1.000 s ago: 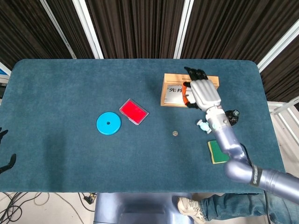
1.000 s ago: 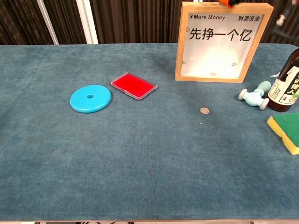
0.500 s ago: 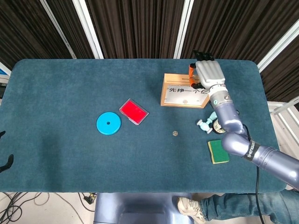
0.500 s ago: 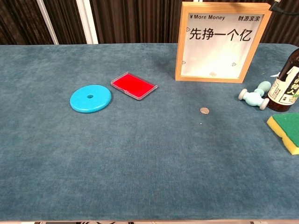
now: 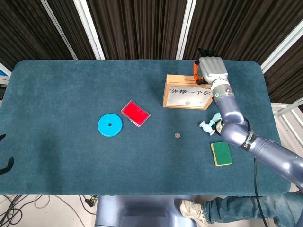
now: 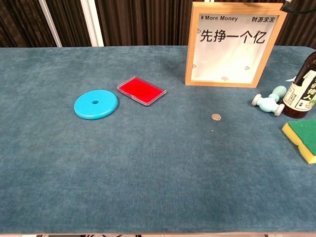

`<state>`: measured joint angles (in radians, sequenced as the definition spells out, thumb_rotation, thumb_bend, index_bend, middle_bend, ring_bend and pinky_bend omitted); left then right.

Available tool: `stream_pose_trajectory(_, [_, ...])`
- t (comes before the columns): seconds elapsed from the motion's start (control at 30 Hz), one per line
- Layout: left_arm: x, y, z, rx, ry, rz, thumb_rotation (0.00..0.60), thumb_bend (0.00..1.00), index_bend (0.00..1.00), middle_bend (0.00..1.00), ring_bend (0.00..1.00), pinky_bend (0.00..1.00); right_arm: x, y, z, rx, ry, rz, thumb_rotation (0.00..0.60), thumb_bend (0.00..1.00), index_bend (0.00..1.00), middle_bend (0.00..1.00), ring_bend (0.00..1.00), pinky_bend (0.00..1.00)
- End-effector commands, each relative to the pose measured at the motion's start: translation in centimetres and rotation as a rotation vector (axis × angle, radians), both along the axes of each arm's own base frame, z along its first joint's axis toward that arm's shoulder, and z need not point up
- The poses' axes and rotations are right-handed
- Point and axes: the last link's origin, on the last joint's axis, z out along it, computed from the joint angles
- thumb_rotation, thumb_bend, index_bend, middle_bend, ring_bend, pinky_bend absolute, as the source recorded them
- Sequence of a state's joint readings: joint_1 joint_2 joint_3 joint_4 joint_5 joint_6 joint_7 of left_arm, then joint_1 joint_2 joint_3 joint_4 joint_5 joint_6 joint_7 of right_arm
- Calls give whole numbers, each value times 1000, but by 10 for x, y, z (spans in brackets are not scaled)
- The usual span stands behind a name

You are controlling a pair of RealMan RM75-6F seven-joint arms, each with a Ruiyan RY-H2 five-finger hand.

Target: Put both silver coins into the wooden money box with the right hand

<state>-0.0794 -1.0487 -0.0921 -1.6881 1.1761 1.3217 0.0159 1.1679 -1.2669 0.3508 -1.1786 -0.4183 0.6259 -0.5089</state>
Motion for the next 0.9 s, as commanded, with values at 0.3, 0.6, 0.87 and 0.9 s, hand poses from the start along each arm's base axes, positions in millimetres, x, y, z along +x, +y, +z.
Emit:
stream_pose_trajectory(0.3, [-1,1,0,-4,-12,13,600,394,132,0,0,0,-1,0,-6,-2,11,-22,600,513,751,23,0,0])
stream_pose_trajectory(0.6, [0,0,0,-5,-14,10,600,394,132,0,0,0,2,4,-5,3,5,-15,600,513,732,23,0,0])
stream_pose_trajectory(0.87, [0,0,1,-5,-19,14,600,394,132,0,0,0,4,7,-6,7,18,-13,600,513,719,23,0,0])
stream_pose_trajectory(0.9, [0,0,1,-4,-21,15,600,394,131,0,0,0,3,7,-6,6,18,-15,600,513,718,23,0,0])
